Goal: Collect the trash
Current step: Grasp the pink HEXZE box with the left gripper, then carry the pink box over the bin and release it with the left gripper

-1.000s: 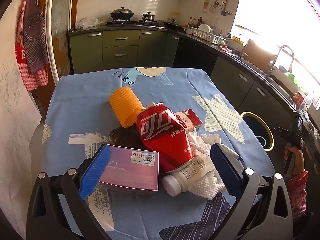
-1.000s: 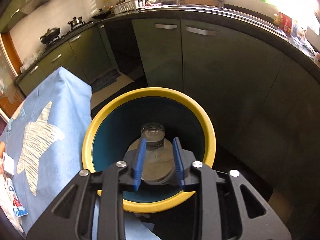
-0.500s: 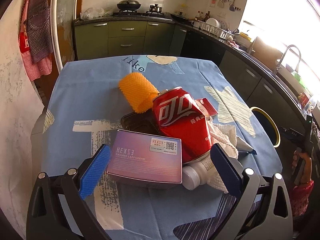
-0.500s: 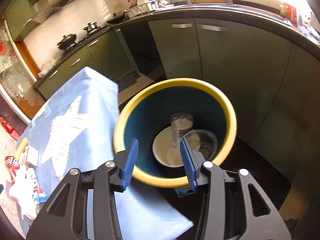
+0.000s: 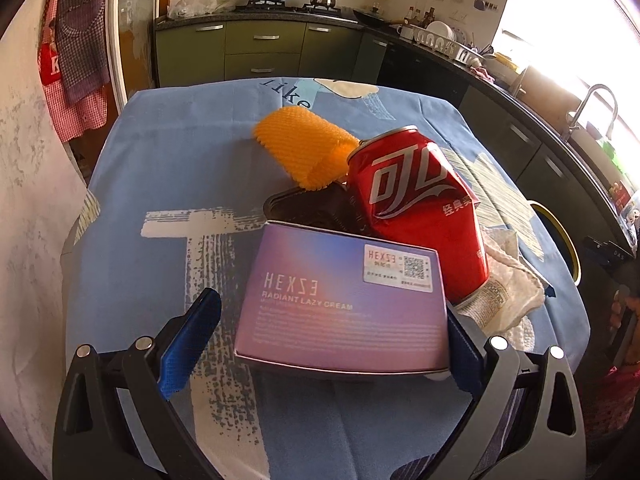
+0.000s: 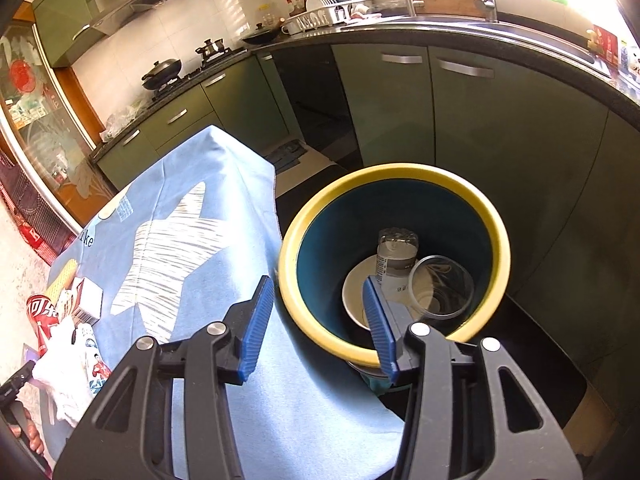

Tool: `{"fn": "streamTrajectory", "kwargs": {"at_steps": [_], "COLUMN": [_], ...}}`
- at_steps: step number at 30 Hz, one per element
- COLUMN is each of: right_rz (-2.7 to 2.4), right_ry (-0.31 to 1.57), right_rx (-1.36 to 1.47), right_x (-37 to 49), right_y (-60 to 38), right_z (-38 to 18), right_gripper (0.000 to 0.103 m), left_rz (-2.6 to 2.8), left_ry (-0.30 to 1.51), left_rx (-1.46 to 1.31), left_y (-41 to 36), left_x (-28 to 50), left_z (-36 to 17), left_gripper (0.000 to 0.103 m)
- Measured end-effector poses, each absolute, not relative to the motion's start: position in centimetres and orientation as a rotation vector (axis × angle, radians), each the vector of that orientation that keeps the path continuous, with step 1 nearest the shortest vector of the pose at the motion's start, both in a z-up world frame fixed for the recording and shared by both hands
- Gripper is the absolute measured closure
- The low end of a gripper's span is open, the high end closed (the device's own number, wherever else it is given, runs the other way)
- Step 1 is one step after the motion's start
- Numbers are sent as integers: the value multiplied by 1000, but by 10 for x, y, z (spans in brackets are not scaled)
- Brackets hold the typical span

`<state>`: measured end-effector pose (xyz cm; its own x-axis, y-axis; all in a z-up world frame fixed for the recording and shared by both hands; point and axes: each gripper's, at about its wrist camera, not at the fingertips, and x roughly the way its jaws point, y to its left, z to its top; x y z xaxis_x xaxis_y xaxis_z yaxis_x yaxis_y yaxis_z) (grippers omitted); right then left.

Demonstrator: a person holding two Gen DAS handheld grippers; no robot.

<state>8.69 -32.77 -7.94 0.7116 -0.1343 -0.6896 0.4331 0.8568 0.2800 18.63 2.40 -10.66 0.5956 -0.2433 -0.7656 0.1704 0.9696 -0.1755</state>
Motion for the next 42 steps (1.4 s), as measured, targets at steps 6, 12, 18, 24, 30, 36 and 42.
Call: {"fn": "streamTrajectory", "kwargs": {"at_steps": [6, 12, 18, 24, 30, 36, 42], "right_rz": [-318, -308, -330, -391, -444, -511, -550], "right_ry": [727, 721, 707, 676, 633, 580, 547], "right_rx": [453, 452, 456, 472, 509, 542, 586], "right_x": [89, 87, 81, 60, 34, 2, -23], "right_y": [-328, -326, -332, -347, -371, -398, -420], "right_z": [-82, -80, -77, -76, -79, -83, -91], "right_gripper": [58, 58, 58, 57, 57, 57, 57], "left_rz": [-267, -256, -259, -393, -603, -830, -998], "left_ry": [874, 855, 815, 800, 776, 794, 885], "left_rx": [-89, -107, -89, -34, 30, 103, 168], "left_y": [25, 35, 35, -9, -93, -216, -350], "left_x": [184, 177, 163, 158, 168, 186, 210], "left_z": [-111, -105, -77, -31, 10, 29, 11], "left_gripper": [24, 25, 25, 25, 25, 25, 25]}}
